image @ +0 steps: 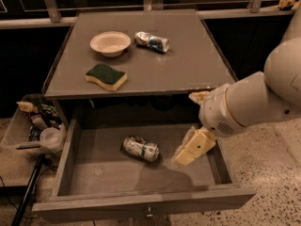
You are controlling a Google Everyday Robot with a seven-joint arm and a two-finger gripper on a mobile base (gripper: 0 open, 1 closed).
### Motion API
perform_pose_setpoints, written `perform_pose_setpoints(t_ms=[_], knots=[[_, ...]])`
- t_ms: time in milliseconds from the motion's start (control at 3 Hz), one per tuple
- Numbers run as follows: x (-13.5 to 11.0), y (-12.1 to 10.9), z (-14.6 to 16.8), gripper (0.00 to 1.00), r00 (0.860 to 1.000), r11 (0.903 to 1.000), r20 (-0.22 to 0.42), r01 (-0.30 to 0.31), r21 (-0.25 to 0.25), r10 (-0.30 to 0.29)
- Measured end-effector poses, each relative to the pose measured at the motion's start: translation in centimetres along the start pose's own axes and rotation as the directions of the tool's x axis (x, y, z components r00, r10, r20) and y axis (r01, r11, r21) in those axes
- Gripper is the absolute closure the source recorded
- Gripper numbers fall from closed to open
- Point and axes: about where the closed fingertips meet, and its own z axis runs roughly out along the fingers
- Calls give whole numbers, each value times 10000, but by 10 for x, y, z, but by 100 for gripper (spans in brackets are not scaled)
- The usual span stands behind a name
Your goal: Pick 7up can from top drawer and place on counter
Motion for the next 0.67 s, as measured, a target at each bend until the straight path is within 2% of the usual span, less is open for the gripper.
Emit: perform_pose_setpoints(t_ms=[333,667], knots=[[7,10,35,0,9996,9990,-199,-194,-405,186],[17,16,66,0,9986,9975,-391,-372,-596,349]])
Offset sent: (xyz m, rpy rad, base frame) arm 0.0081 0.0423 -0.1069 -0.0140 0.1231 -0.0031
